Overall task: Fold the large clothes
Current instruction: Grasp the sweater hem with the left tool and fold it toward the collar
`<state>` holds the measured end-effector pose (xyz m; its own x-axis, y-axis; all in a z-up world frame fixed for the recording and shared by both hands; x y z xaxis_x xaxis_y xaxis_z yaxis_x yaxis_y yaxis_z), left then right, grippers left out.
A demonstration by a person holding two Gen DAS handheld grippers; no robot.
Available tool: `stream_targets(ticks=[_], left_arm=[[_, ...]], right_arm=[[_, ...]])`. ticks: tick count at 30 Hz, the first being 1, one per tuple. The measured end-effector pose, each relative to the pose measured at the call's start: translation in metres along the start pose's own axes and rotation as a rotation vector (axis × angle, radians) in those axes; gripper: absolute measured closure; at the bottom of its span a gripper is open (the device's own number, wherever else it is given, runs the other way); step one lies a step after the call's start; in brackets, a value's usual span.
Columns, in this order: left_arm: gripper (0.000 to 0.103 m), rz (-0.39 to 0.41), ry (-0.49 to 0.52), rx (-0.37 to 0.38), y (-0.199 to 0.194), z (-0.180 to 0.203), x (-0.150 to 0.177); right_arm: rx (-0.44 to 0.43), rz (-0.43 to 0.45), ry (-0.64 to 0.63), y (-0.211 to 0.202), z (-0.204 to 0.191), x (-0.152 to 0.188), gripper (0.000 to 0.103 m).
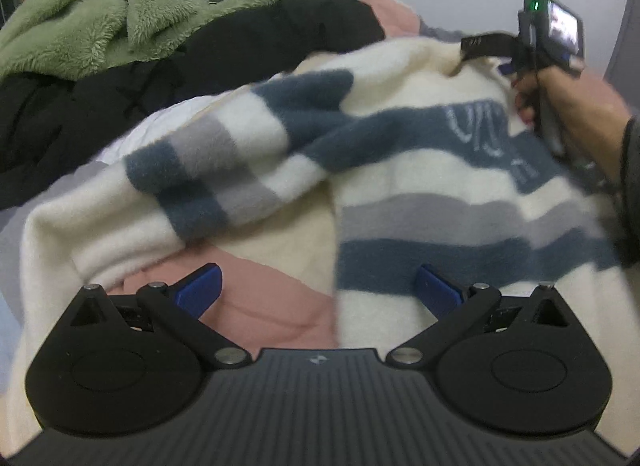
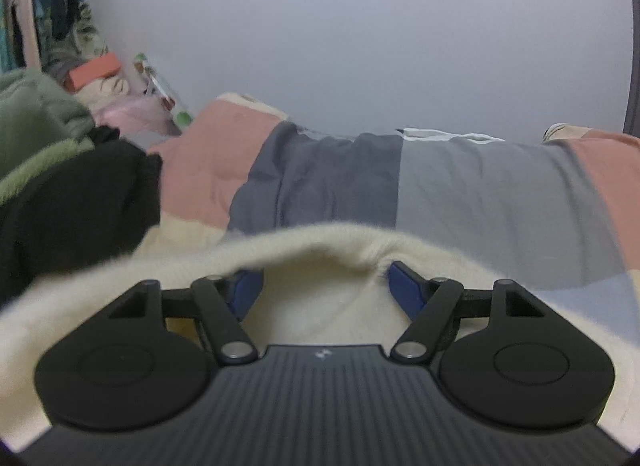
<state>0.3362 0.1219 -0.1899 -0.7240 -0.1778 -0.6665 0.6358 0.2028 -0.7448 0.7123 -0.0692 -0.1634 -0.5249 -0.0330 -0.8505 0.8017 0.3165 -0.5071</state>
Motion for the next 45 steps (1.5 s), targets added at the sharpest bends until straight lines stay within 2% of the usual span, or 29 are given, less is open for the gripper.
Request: stream_targets(ticks=[2,7,9,14,18,23,32,34,36,40,43,45], left_arm=[[0.0,0.008,0.003,0.023,0.003,0.002,0.001],[0.0,0.065,0.041,0.002,0.003,0.006,0.001],[0.0,0.075,0.051,-0.003,-0.001,0.006,0.002],[0.0,0.078,0.024,0.047,-0.018,0.005,0.009],[0.0,0.078,-0.004,0.099,-0.038,0.007,0.02],[0.0,0.065,-0.024,0.12,-0.066,0.013,0.04],[0.0,-0.036,-0.141,0.248,-0.118,0.019,0.083],[0.0,-0.062,-0.171,0.278,-0.128,0.023,0.099],[0.0,-0.097,-0.196,0.296,-0.135,0.026,0.116],[0.0,-0.204,-0.306,0.394,-0.141,0.031,0.155],[0.008,-0.239,-0.377,0.456,-0.145,0.033,0.172],[0.017,-0.245,-0.405,0.485,-0.148,0.036,0.177]], right_arm=[[0.012,0.004,-0.018,-0.003,-0.002,0.003,0.03],[0.003,0.018,-0.039,-0.03,-0.007,0.002,0.033],[-0.005,0.015,-0.031,-0.057,-0.007,0.007,0.033],[-0.008,-0.015,-0.018,-0.129,-0.006,0.026,0.033],[0.011,-0.02,0.042,-0.196,0.002,0.041,0.033],[0.044,-0.01,0.141,-0.283,0.014,0.066,0.033],[0.088,-0.077,0.307,-0.406,0.028,0.15,0.032],[0.092,-0.112,0.353,-0.424,0.031,0.17,0.032],[0.087,-0.111,0.401,-0.442,0.033,0.186,0.032],[0.097,-0.123,0.487,-0.466,0.04,0.216,0.032],[0.105,-0.132,0.58,-0.479,0.051,0.241,0.032],[0.113,-0.15,0.638,-0.48,0.059,0.254,0.031]])
Point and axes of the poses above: each gripper's, at about its wrist camera, not at the fingertips, and y roughly the way its jaws point, z to its right, x to its underside, the point moved 9 cm from there along y, roughly the way its jaws point, and after that the axes turned 2 degrees about -x, right-handed, at the moved point
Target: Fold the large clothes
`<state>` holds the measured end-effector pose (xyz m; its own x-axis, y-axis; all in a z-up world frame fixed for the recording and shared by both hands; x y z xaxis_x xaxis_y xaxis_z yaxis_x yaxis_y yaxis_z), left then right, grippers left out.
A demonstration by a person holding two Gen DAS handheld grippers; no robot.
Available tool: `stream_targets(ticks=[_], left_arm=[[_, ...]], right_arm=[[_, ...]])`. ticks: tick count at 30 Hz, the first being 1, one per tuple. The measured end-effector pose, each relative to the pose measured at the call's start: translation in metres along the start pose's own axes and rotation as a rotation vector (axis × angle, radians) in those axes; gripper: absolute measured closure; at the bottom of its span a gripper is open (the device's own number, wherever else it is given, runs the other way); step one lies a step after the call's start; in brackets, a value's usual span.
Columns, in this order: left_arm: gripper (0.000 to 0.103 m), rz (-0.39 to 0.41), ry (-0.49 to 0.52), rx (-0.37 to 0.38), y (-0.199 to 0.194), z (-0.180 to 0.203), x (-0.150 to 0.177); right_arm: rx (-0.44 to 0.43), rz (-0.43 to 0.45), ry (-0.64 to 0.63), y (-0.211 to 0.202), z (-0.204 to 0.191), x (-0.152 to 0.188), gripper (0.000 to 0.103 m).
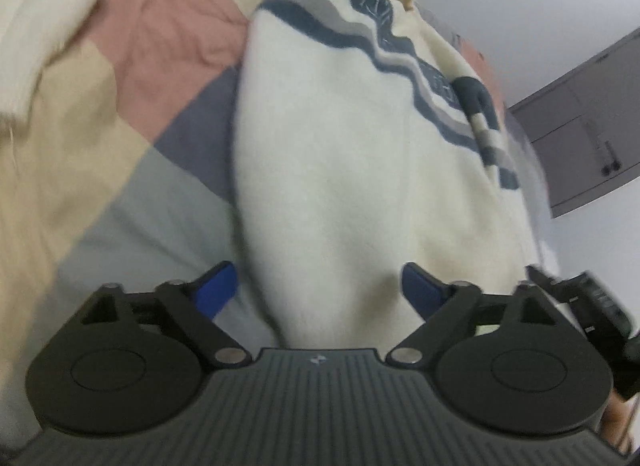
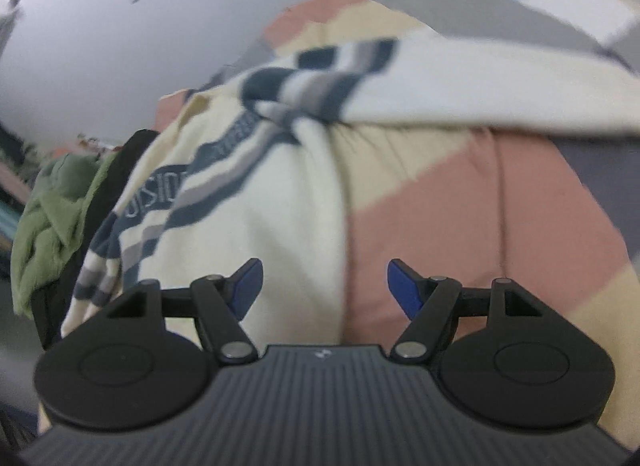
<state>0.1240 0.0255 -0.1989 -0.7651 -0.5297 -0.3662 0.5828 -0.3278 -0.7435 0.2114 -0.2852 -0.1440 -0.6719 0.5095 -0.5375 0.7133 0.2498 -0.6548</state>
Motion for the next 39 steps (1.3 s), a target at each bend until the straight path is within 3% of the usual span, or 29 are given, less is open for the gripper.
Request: stream_targets(ticks=[1,3,4,6,9,13,17,24,26,33,35,36,39], left_arm=[[0.022,-0.006,-0.013,0.011,0.001,0.0,0.002],[0.047,-0.04,-0.059,0.048,0.005,0.001,0.006],[0.052,-0.063,-0.082,0.066,0.008,0.001,0.008],[0.079,-0.097,-0.101,0.081,0.016,0.001,0.013],[0.094,-0.077,-0.114,0.088,0.014,0.0,0.005],[0.096,0.057,-0.173,0.185,-0.017,-0.003,-0.026],[0.096,0.178,-0.18,0.173,-0.04,-0.022,-0.061],[0.096,0.205,-0.298,0.118,-0.029,-0.063,-0.089],[0.096,0.225,-0.284,0.091,-0.027,-0.065,-0.095],[0.096,0.264,-0.269,0.05,-0.027,-0.072,-0.107],[0.096,0.267,-0.258,0.053,-0.028,-0.071,-0.107],[0.096,0.268,-0.253,0.059,-0.03,-0.071,-0.105],[0.096,0.27,-0.247,0.113,-0.044,-0.063,-0.099]], right_arm=[[0.004,-0.011,0.033,0.002,0.006,0.002,0.03],[0.006,-0.026,0.093,0.003,0.017,0.005,0.031],[0.006,-0.027,0.113,0.004,0.02,0.005,0.031],[0.014,-0.019,0.132,0.006,0.023,0.003,0.031],[0.022,-0.031,0.156,0.012,0.026,0.006,0.032],[-0.02,-0.07,0.169,0.02,0.023,0.011,0.036],[-0.076,-0.105,0.146,0.025,0.01,0.017,0.045],[-0.092,-0.117,0.218,0.027,0.013,0.024,0.047],[-0.107,-0.135,0.217,0.031,0.011,0.027,0.048],[-0.259,-0.26,0.122,0.061,-0.028,0.045,0.05],[-0.263,-0.271,0.075,0.066,-0.037,0.049,0.074],[-0.247,-0.264,0.043,0.065,-0.039,0.049,0.08],[-0.25,-0.197,-0.01,0.045,-0.044,0.038,0.085]])
Point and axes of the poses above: each gripper's, at about its wrist camera, not at the fingertips, and y roughly the way its jaws point, z to its right, x to its underside, the point moved 9 cm from there along y, roughly the way its jaws point, and after that the axes turned 2 degrees about -x, right-handed, at the moved point
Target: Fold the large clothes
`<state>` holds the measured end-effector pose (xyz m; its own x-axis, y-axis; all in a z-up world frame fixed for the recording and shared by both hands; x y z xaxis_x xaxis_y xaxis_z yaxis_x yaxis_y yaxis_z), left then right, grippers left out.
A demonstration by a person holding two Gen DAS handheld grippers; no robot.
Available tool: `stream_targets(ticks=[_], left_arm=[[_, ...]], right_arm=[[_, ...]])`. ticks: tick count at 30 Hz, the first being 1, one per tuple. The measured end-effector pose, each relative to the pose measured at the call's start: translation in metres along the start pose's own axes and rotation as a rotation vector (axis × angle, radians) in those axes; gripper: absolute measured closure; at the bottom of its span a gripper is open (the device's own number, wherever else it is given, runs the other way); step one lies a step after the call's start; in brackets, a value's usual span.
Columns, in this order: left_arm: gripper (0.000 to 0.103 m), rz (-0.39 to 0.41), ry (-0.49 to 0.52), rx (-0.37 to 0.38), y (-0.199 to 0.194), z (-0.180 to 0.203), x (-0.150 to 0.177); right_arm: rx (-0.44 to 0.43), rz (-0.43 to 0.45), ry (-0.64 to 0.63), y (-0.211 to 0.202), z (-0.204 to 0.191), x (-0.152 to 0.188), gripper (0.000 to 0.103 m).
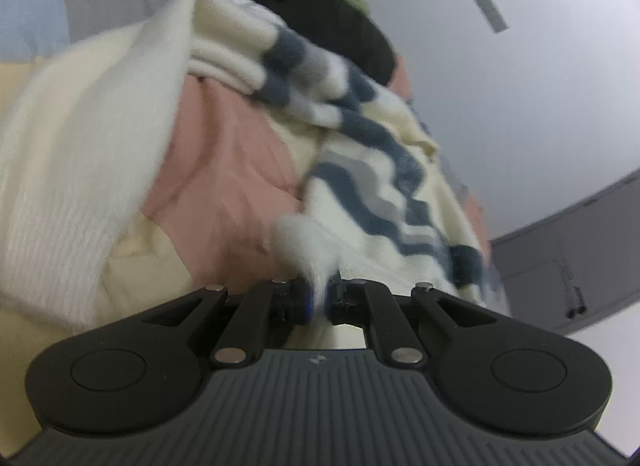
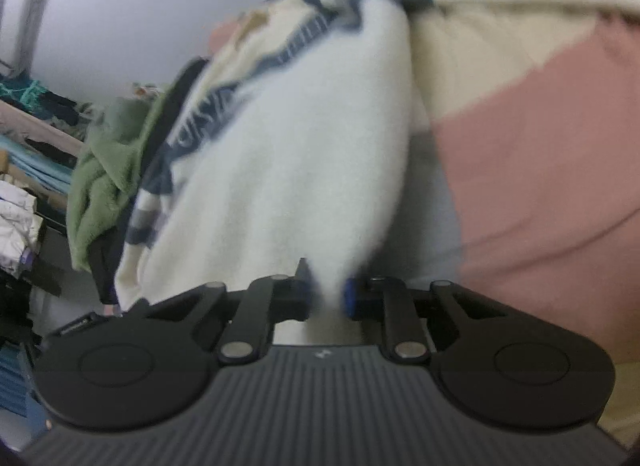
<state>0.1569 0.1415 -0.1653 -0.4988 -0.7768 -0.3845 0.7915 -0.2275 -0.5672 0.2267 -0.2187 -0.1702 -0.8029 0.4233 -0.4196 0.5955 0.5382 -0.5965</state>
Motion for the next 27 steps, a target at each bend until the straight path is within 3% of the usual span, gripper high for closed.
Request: stream_targets(ticks=[4,8,12,17,22,25,27], left_arm=[[0.096,-0.073,-0.02,0.144,-0.035,0.023,0.021],[0.096,-0.08,0.094,0.185,-0.071,0.05,0.045],[0.096,-0.101,0.208,0.129,-0.081,0.06,0.076],[0.096,-0.133,0.329,-0.013,-0.065,0.042,0.096],[0.095,-0.162,0.368,-0.084,-0.052,0.03,0.103],[0.093,-0.163,0.366,-0.084,-0.051,0.031,0.103],[0.069,-0.163,0.375,-0.099,-0.051,0.031,0.102]], right_arm=[[0.017,0.152,-0.115,-0.052,-0.02,-0.016,0.086],[0.049,0.251,-0.149,-0.099,-0.025,-0.032,0.088],[0.181,0.23,-0.172,-0.106,-0.006,-0.023,0.088],[0.344,0.115,-0.027,-0.075,0.042,-0.006,0.088],[0.364,0.104,-0.002,-0.068,0.054,-0.009,0.087],[0.308,0.133,0.056,-0.075,0.055,-0.01,0.086],[0.278,0.188,0.11,-0.088,0.058,-0.013,0.084]])
Point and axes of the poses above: each gripper's, at about its wrist camera, not at the fingertips, and y roughly the way its jaws point, z to its right, x to its underside, the point moved 9 cm from there along y, roughly the way its jaws point, and after that the axes turned 2 degrees about -x, right-handed, at the moved point
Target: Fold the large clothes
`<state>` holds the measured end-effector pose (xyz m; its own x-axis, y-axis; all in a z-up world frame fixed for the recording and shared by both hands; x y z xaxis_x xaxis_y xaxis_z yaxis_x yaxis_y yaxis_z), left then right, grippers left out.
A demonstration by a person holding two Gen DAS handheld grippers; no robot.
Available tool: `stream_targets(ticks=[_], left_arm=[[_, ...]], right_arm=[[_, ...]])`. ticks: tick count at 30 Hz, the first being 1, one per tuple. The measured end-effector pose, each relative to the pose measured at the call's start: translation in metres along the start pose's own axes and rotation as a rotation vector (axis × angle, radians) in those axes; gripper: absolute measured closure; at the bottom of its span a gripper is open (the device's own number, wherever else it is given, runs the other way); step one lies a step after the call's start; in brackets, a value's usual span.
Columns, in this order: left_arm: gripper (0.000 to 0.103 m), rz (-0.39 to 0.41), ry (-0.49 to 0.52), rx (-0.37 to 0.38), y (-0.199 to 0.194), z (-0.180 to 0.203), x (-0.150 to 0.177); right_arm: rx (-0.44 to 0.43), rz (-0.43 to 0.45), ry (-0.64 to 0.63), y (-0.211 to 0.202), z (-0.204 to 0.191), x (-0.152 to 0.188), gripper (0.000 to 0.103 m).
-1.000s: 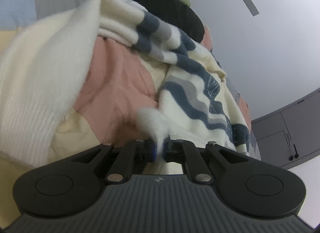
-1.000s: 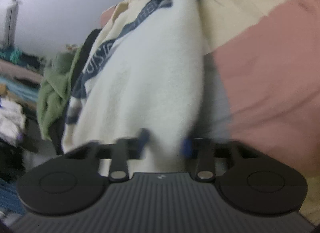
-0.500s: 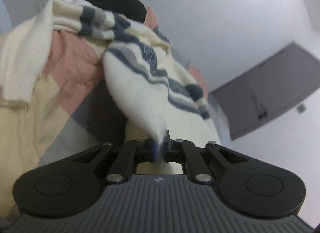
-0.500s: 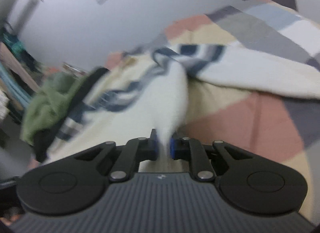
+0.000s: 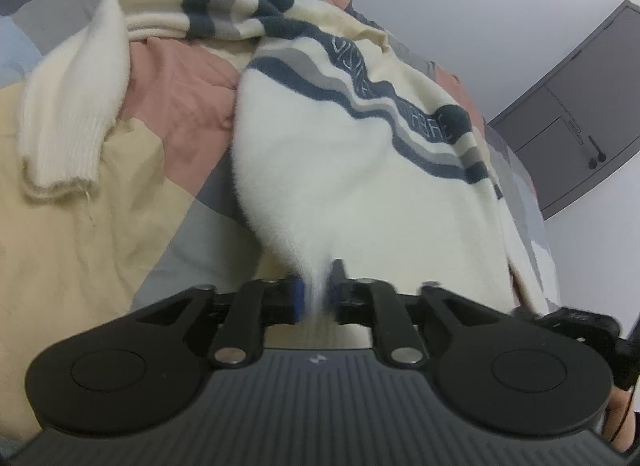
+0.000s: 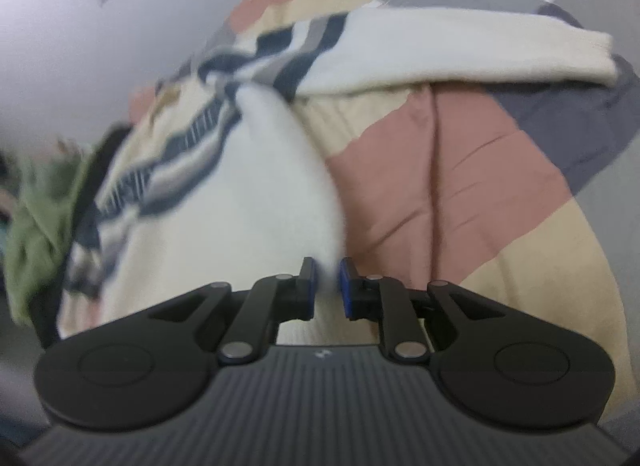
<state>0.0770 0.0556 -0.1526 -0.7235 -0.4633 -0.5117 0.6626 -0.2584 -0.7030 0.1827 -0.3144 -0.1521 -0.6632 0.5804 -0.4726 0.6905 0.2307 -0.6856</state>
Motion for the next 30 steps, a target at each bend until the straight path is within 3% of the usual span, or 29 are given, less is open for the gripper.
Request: stream_targets(ticks=[1,2,4,7,12,16,19,25,30], left_arm=[[0.061,0.014,0.003,-0.01,-0.001,0.0,-0.002],[0.049,0.036,0.005,-0.015,-0.003,0.0,-0.005],[0.045,0.078,0.029,0.007,-0.008,0.005,-0.017],[0.042,0.129,0.1,-0.003,-0.014,0.014,-0.032],[0.042,0.184,0.196,-0.063,-0.003,0.03,-0.054],[0.039,0.218,0.176,0.005,-0.001,0.037,-0.07],[0.039,0.182,0.176,0.029,0.014,0.042,-0.072],[0.039,0.088,0.215,0.015,0.061,0.046,-0.059],[0.039,0.065,0.216,-0.014,0.084,0.041,-0.05]], right_arm=[[-0.006,0.041,0.022,-0.007,0.003,-0.005,0.076],[-0.011,0.074,0.038,-0.013,0.006,-0.01,0.06],[-0.033,0.117,0.069,-0.021,0.008,-0.018,0.04],[-0.055,0.137,0.111,-0.022,0.013,-0.033,0.04],[-0.123,0.161,0.288,-0.015,0.037,-0.073,0.04],[-0.102,0.199,0.361,-0.004,0.056,-0.107,0.04],[-0.076,0.186,0.452,0.014,0.08,-0.12,0.04],[-0.026,0.099,0.59,0.056,0.11,-0.113,0.04],[0.01,0.222,0.617,0.063,0.13,-0.135,0.041]])
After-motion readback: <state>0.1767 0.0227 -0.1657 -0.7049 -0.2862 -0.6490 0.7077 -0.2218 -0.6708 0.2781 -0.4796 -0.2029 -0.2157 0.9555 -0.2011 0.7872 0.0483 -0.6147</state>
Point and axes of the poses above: each gripper's, at about its wrist camera, not at the fingertips, and y roughly the way its jaws point, z to its right, x to its underside, the point moved 9 cm from there along y, roughly the way its jaws point, and after that the axes turned 2 degrees about -x, right-handed, at the moved point
